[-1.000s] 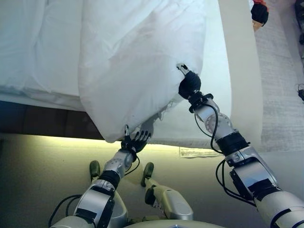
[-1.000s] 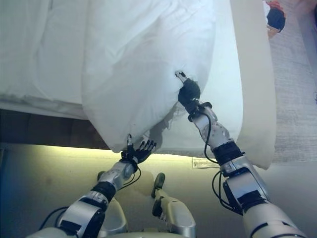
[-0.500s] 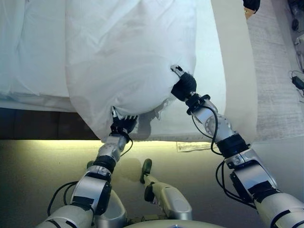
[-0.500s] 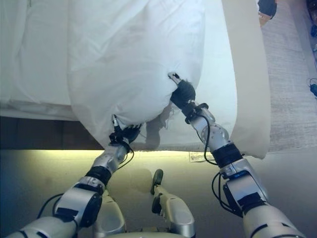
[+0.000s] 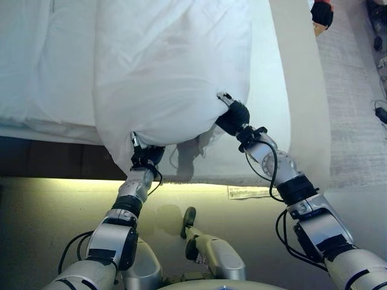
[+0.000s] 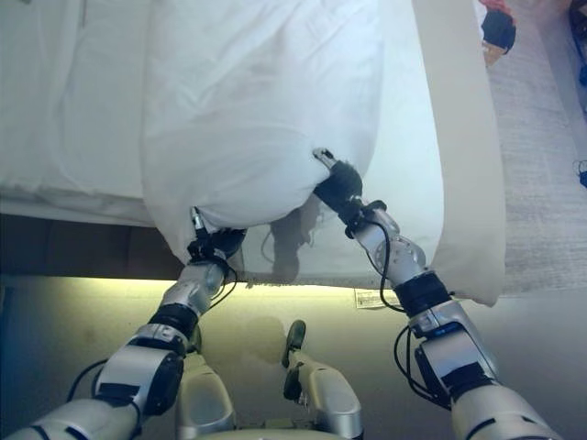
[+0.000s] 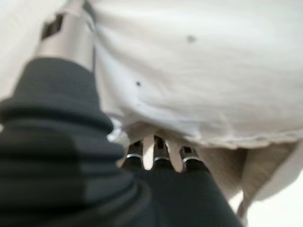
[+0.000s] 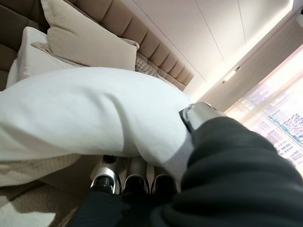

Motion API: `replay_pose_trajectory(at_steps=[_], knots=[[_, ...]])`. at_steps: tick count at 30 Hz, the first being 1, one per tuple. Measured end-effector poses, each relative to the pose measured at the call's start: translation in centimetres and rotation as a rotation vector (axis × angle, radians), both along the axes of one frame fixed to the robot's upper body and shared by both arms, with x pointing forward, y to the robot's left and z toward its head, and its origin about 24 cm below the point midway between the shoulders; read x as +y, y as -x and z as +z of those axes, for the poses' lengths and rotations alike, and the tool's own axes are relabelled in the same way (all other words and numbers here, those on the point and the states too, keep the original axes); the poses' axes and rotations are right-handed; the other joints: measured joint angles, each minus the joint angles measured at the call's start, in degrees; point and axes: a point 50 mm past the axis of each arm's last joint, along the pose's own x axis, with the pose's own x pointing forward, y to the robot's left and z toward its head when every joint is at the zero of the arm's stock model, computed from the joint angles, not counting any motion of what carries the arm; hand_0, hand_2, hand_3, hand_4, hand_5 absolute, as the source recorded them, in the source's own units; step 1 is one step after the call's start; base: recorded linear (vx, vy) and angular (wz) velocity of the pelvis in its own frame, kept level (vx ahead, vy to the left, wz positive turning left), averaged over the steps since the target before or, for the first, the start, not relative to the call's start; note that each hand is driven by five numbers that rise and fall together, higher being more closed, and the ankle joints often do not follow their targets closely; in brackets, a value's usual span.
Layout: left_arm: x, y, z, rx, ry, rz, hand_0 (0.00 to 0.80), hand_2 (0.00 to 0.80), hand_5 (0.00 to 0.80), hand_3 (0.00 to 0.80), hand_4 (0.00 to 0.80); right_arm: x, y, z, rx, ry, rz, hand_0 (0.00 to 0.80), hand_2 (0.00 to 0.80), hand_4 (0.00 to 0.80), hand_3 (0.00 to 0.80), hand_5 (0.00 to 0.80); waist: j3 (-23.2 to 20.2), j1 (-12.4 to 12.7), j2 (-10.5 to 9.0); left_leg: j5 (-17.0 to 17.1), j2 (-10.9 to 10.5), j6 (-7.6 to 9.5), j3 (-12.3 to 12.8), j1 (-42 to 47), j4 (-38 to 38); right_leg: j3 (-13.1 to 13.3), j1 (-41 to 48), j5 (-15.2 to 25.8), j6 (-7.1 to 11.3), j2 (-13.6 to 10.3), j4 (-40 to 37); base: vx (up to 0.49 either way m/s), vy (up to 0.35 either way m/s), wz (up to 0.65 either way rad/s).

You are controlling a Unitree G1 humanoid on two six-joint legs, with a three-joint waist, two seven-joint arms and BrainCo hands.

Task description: Make the bed neatly

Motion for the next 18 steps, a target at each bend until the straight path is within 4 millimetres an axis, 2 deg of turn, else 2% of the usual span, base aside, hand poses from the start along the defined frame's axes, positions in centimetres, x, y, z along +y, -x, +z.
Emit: replay_pose_trajectory(at_steps=[1, 9, 10, 14, 18], knots=[[0.0, 0.0, 0.1, -0.007, 0.014, 0.018, 0.000, 0.000, 0.000, 0.000, 0.000, 0.0, 0.0, -0.2, 0.007, 0.002, 0.000, 0.800, 0.800, 0.800, 0.800, 0.800, -0.03, 0.74, 0.15, 0.12, -0.18, 0.15, -0.04, 0.44, -0.29, -0.04, 0.37, -0.04, 0.06, -0.18, 0.00, 0.110, 0.084, 0.11], [-0.7, 1.4, -0.5, -0.004, 0.090, 0.218, 0.000, 0.000, 0.000, 0.000, 0.000, -0.9, 0.9, -3.1, 0.096, 0.057, -0.014, 0.800, 0.800, 0.800, 0.800, 0.800, -2.34, 1.41, 3.62, 0.65, -1.73, 0.87, -2.27, 2.61, -1.76, -1.97, 3.62, -0.75, 1.05, -1.58, 0.00, 0.127, 0.063, 0.18], [-0.9, 1.7, -0.6, 0.001, 0.106, 0.246, 0.000, 0.000, 0.000, 0.000, 0.000, -1.0, 1.0, -3.5, 0.111, 0.070, -0.014, 0.000, 0.000, 0.000, 0.000, 0.000, -2.71, 1.47, 3.95, 0.64, -1.85, 0.88, -2.48, 3.35, -2.00, -1.97, 4.31, -0.95, 1.31, -1.69, 0.00, 0.184, 0.076, 0.14], [-0.6, 3.6, -2.5, 0.069, 0.152, 0.377, 0.000, 0.000, 0.000, 0.000, 0.000, -1.3, 2.1, -6.3, 0.211, 0.124, -0.018, 0.000, 0.000, 0.000, 0.000, 0.000, -6.30, 2.34, 4.40, 0.07, -2.20, 0.94, -2.50, 5.65, -2.23, -2.00, 6.69, -1.75, 1.74, -2.03, -0.04, 0.157, 0.086, 0.06], [0.8, 6.0, -4.7, 0.148, 0.129, 0.472, 0.000, 0.000, 0.000, 0.000, 0.000, -1.3, 4.5, -10.4, 0.356, 0.155, 0.010, 0.000, 0.000, 0.000, 0.000, 0.000, -12.01, 2.34, 4.36, -0.77, -2.25, 1.06, -2.53, 7.43, -2.29, -2.06, 8.51, -2.73, 2.06, -2.21, -0.08, 0.080, 0.107, 0.03]])
